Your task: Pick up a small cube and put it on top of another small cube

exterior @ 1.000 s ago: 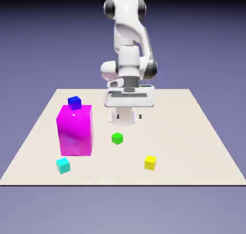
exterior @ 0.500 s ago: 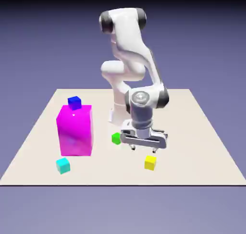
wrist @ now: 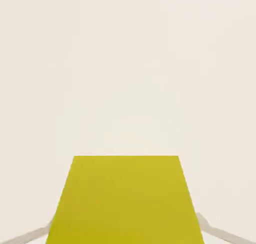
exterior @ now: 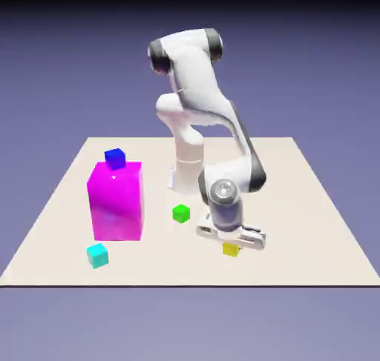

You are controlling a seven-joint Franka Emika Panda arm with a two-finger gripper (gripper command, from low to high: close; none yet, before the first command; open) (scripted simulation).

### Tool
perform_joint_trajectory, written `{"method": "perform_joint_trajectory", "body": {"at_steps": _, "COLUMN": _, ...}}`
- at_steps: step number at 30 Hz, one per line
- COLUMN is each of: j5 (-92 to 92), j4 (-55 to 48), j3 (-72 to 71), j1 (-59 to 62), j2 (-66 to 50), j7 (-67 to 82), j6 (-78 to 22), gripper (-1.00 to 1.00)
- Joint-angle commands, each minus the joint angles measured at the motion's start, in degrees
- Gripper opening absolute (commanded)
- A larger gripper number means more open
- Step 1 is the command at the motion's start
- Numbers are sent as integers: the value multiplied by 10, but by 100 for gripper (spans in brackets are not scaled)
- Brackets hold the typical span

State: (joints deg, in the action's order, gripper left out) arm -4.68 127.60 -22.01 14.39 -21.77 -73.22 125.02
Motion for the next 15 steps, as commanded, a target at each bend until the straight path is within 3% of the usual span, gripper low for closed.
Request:
{"method": "perform_joint_trajectory", "body": {"at_steps": 1, "j5": 2, "j4": 2, "j3": 21, "j1": 6, "j2": 19, "j7": -1, "j6": -16, "gripper": -100}}
{"method": "perform_joint_trajectory", "body": {"at_steps": 15, "j5": 4, "j4": 34, "j3": 312, "j1": 84, "j2": 289, "j7": -2, "j6": -235, "gripper": -100}}
